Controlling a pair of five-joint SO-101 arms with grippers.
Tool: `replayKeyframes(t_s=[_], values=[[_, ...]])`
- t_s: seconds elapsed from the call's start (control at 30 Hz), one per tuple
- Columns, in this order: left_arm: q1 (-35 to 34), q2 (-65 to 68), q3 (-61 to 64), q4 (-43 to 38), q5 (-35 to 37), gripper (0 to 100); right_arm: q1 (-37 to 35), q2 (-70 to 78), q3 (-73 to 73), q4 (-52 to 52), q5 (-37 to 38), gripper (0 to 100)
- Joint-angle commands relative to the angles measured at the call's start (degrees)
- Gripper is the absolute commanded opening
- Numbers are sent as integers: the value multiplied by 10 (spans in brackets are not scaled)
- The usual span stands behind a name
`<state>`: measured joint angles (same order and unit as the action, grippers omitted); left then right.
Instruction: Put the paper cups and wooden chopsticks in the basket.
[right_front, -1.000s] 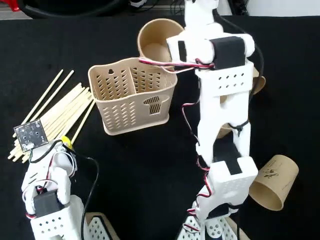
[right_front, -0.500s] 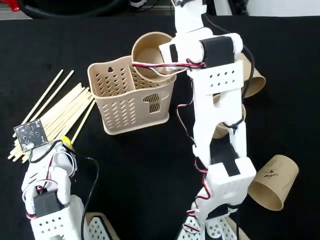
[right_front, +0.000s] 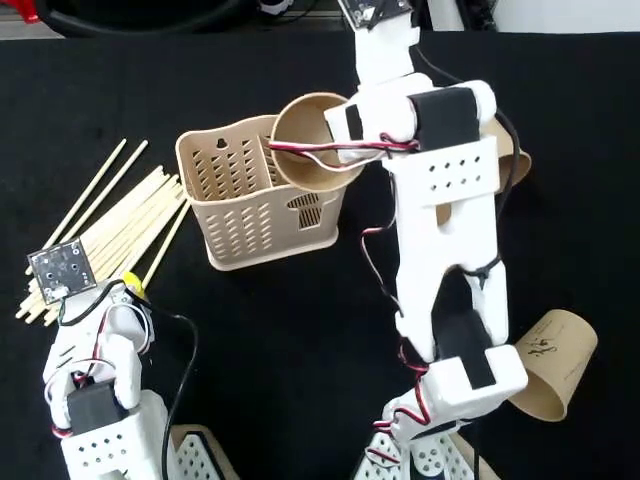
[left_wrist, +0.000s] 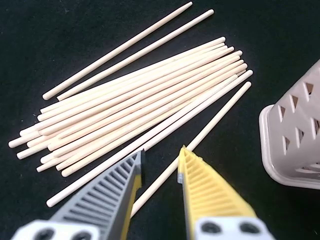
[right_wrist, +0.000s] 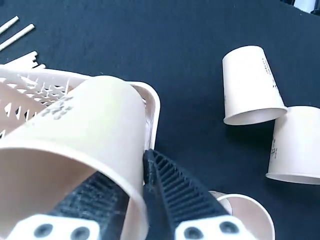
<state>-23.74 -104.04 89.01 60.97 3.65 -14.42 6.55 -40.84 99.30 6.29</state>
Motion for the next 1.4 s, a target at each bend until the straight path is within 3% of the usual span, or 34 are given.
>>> replayKeyframes(t_s=[0.0, 0.1, 0.17, 0.63, 1.37], values=[[7, -3, -1, -11, -5, 127, -9, -29, -2, 12, 5, 120], [7, -3, -1, -11, -5, 127, -9, -29, -2, -3, 2, 258], [8, -3, -1, -11, -5, 127, -10, -30, -2, -13, 15, 289], [8, -3, -1, -11, -5, 127, -68, -30, -1, -194, 16, 289], [8, -3, 3, -11, -25, 127, -73, -41, -27, -55, 20, 289]])
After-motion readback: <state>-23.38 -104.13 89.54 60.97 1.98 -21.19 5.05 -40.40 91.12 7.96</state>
